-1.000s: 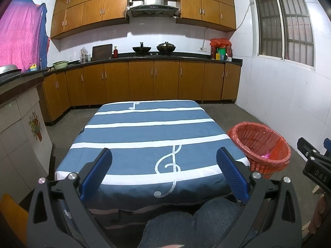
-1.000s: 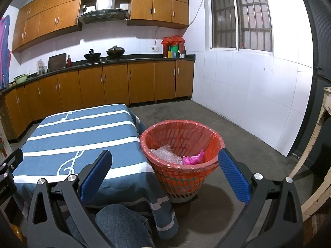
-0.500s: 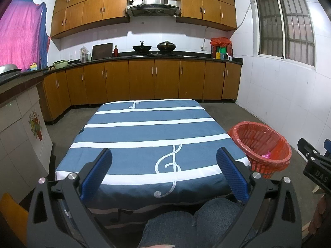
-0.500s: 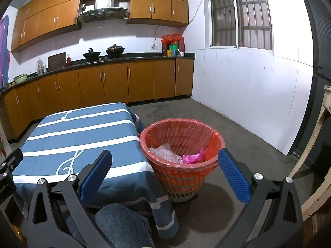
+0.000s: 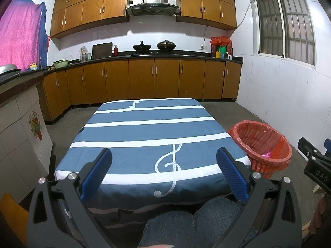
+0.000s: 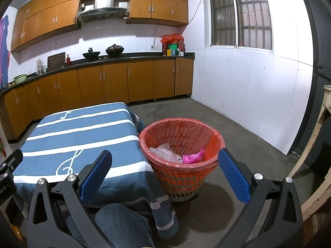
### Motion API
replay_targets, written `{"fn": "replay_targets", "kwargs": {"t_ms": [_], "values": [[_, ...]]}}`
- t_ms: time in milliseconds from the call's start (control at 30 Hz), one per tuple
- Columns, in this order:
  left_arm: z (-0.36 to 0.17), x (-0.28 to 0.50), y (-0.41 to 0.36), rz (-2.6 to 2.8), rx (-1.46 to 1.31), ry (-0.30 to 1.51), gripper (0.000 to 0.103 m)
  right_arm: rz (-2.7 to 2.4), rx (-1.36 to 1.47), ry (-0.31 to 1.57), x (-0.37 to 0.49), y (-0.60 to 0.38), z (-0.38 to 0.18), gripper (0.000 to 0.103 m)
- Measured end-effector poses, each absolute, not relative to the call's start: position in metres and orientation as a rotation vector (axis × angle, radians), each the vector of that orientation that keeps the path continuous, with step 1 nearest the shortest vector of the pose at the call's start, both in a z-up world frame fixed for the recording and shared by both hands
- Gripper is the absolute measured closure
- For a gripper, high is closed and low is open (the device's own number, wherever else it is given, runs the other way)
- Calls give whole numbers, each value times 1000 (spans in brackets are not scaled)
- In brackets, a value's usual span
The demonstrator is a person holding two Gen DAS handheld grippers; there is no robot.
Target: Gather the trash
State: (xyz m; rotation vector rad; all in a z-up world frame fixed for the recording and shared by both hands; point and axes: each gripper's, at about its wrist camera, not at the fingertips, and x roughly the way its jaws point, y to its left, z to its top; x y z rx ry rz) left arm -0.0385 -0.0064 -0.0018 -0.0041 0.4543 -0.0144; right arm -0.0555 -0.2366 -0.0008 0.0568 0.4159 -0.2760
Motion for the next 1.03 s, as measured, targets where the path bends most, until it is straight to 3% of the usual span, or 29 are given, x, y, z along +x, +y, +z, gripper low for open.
{"fn": "replay_targets", "kwargs": {"t_ms": [1033], "values": [[-5, -36, -3, -20, -1, 463, 4, -277, 60, 421, -57, -237, -2, 2]]}}
